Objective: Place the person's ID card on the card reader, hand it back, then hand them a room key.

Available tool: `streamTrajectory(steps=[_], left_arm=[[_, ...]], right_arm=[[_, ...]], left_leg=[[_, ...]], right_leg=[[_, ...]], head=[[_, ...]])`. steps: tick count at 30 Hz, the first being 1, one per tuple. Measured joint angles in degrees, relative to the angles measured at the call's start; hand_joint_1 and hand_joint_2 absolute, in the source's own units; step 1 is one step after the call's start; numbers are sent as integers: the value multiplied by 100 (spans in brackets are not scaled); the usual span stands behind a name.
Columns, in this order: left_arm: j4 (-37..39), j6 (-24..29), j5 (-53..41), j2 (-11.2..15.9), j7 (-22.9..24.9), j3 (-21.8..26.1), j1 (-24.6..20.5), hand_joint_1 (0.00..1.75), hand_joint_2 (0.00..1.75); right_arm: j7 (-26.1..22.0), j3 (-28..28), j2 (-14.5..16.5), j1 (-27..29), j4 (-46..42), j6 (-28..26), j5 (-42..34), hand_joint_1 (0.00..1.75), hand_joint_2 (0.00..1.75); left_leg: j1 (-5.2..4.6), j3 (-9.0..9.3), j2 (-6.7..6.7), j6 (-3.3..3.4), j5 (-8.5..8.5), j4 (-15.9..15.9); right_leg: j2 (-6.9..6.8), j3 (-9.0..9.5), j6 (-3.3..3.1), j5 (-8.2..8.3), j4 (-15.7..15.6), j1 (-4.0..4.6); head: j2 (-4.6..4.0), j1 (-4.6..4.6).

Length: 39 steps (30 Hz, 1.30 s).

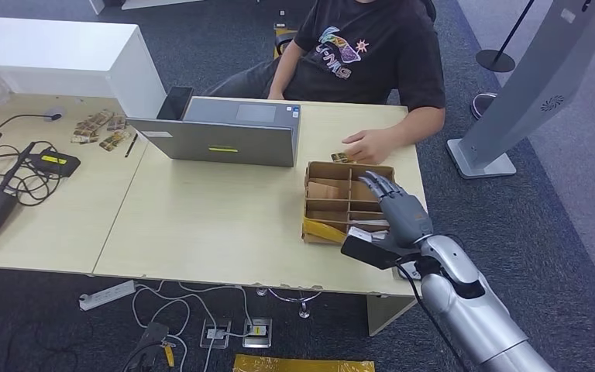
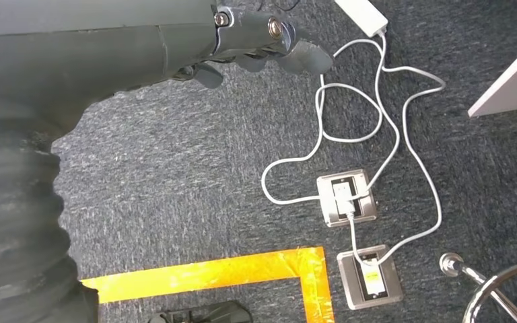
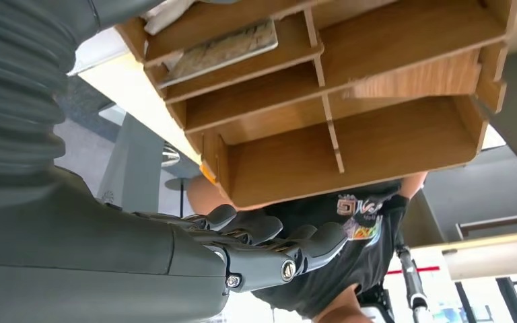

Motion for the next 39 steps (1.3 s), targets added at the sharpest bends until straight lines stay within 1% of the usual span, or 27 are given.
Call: streamTrajectory(steps=[9,11,12,13,15,16,19,20,28,39], left_arm=[[0,-8,-11,3,1,0,-6,0,0],[0,-8,-4,3,1,0,-5,0,0],[0,-8,0,3,1,1,-5,0,0],[0,-9,3,3,1,1,-4,0,0],[0,-9,5,3,1,2,-1,0,0],[0,-9,5,3,1,2,0,0,0],[0,-8,8,3,1,2,6,0,0],[0,-8,14,3,1,3,9,0,0],[0,4,110,3,-8,39,122,0,0],[0,4,89,3,-10,42,163,0,0]], right_arm=[[1,155,96,-1,144,79,-22,0,175],[1,189,119,-8,186,95,-16,7,175],[1,205,126,-9,205,99,-14,28,175],[3,219,132,-11,223,101,-13,65,175],[20,245,142,-18,256,101,-19,131,175],[33,258,146,-26,273,100,-26,152,175],[67,297,151,-52,322,101,-52,172,175],[75,305,152,-58,336,105,-60,175,175],[108,345,153,-101,465,228,-117,175,175],[85,352,153,-120,583,239,-158,175,175]], left_leg=[[0,0,0,0,0,0],[1,0,0,0,0,0],[1,0,0,0,0,0],[0,0,0,0,0,0],[0,-1,0,0,0,0],[0,0,0,0,0,0],[0,0,0,0,0,0],[0,0,0,0,0,0],[0,0,0,0,0,0],[0,1,0,0,0,0]], right_leg=[[1,0,0,0,1,1],[0,0,0,0,1,1],[0,0,0,0,1,0],[0,0,0,0,0,0],[0,0,0,0,0,0],[0,0,0,0,0,0],[0,0,0,0,0,0],[0,0,0,0,0,0],[1,-1,0,0,0,0],[0,0,-1,0,0,0]], head=[[0,-1],[0,-1],[0,0],[0,0],[0,1],[0,1],[0,1],[0,0],[0,0],[0,0]])
